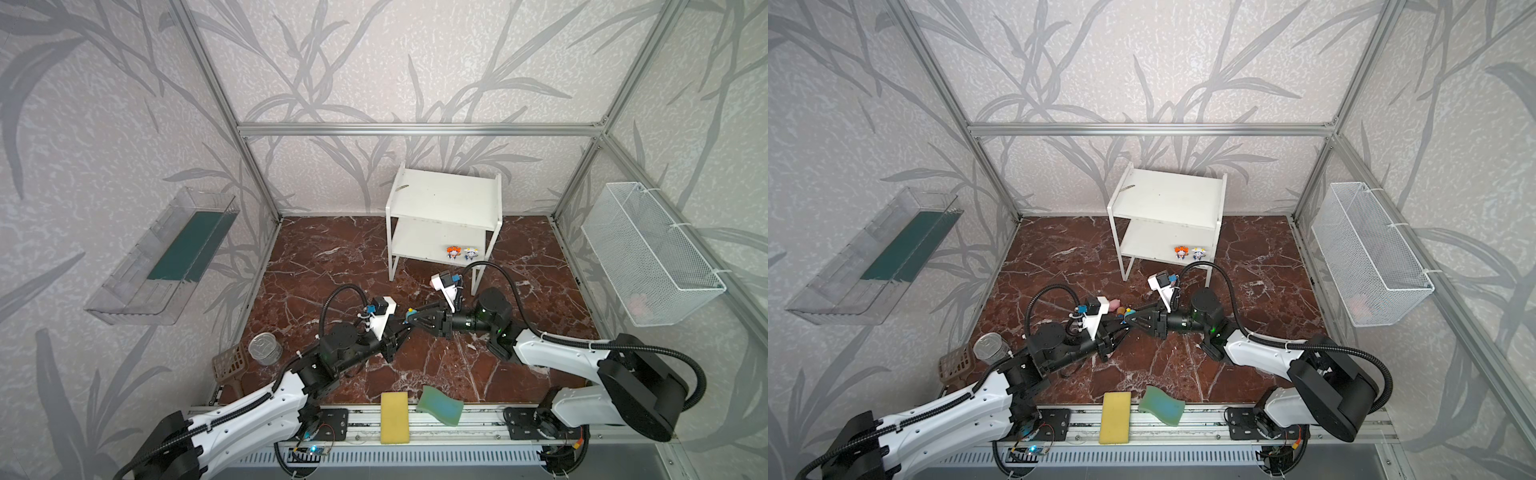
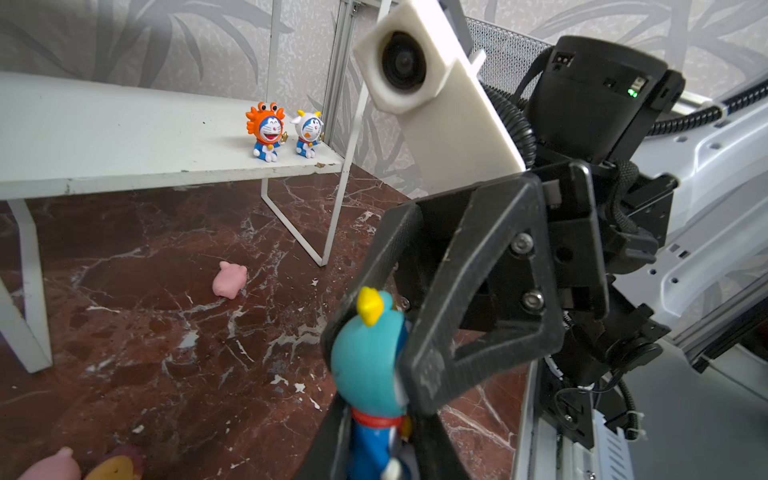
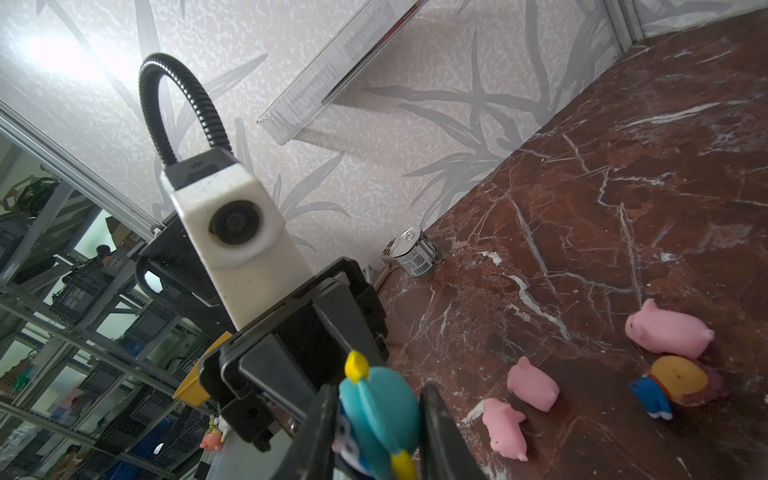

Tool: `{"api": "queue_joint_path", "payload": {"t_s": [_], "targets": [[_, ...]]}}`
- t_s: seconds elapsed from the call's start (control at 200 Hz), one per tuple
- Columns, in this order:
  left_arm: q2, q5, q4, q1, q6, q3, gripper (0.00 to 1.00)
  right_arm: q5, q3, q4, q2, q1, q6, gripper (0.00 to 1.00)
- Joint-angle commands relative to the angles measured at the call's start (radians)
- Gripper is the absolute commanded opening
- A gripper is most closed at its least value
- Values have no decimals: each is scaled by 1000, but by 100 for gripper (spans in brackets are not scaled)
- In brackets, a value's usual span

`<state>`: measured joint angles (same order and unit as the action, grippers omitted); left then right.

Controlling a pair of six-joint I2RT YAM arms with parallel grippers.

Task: Place and organize the plastic toys onto the shelf
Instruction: 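Carry the teal figurine toward the left gripper while the left gripper approaches, then close the left gripper on the teal figurine held by the right gripper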

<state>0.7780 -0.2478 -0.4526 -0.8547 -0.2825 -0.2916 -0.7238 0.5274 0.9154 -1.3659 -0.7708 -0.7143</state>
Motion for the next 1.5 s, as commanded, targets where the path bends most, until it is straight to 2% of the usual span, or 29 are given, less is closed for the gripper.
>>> {"api": "queue_joint_path", "payload": {"t_s": [0.0, 0.155, 0.215, 0.3, 0.425, 0.49, 0.685, 0.88, 0.98, 1.24, 1.495], "targets": [[-30, 6, -5, -5, 8, -9, 38, -8, 19, -3, 8, -12, 15, 18], [-81, 41, 105, -5, 14, -21, 69, 1, 9, -126, 52, 12, 109, 15], [-120, 62, 162, -5, 17, -29, 76, -6, -1, -147, 67, 31, 125, 14], [-184, 100, 245, -4, 19, -43, 78, -23, -14, -183, 89, 63, 149, 14], [-243, 125, 343, 3, 33, -80, 76, -55, -15, -296, 128, 73, 242, 14], [-233, 93, 389, 14, 45, -118, 74, -87, -19, -329, 146, 70, 295, 14], [-100, -88, 484, 55, 68, -245, 70, -107, -18, -524, 245, 35, 515, 14], [24, -339, 512, 87, 79, -331, 55, -137, -11, -705, 347, 22, 682, 14], [81, -436, 529, 86, 86, -366, 51, -146, -8, -746, 370, 22, 708, 14], [139, -535, 514, 83, 77, -379, 50, -148, 17, -798, 357, 22, 729, 14], [196, -529, 546, 69, 100, -395, 45, -144, 39, -813, 349, 20, 730, 14]]}}
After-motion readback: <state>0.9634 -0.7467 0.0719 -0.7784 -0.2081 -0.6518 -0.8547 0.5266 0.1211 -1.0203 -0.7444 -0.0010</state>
